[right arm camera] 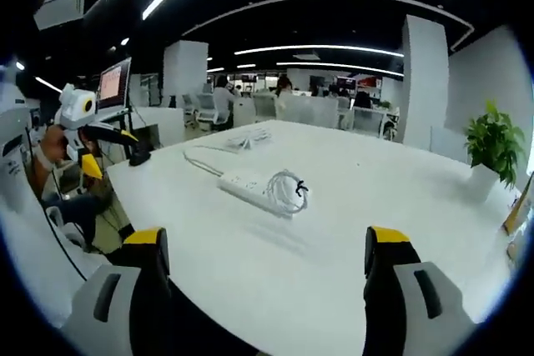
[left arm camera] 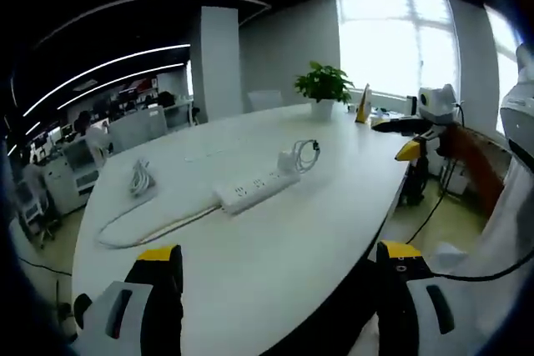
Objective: Straighten the power strip on the desk, plug the charger into it
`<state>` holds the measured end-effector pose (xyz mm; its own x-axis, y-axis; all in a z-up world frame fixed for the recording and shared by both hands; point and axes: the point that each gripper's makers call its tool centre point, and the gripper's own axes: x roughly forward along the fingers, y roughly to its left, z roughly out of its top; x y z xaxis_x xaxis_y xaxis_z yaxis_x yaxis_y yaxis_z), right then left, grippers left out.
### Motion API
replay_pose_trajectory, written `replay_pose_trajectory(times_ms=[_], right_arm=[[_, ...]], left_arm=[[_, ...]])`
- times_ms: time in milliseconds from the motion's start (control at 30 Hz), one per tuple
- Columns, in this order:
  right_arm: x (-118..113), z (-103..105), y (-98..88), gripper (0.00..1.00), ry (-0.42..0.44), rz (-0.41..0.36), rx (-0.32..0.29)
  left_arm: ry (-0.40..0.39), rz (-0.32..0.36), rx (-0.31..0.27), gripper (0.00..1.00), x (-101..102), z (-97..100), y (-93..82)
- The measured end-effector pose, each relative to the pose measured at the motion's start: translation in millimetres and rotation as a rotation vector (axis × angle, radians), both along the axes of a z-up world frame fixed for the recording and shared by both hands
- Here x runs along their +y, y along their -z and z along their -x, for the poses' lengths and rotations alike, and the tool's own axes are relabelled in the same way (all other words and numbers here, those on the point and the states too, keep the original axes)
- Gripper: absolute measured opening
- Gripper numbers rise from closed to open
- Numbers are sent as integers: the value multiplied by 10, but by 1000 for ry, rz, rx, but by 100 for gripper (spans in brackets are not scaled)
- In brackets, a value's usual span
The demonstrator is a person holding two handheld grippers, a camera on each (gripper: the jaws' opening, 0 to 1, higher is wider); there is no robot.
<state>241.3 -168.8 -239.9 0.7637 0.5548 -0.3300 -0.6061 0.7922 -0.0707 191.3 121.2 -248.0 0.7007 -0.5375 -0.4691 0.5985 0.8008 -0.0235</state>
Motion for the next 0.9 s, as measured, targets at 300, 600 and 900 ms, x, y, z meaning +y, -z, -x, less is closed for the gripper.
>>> replay_pose_trajectory(times_ms=[300, 600, 900], right_arm=[[-26, -60, -19, 95, 23, -97, 14], [-26, -63, -244, 94, 20, -250, -12], [-55, -64, -218, 94, 42, -229, -16]], left_arm=[[18, 3, -17, 96, -106, 1, -38], [20, 6, -23, 96, -118, 8, -49], [22, 6, -21, 96, -123, 30, -26]])
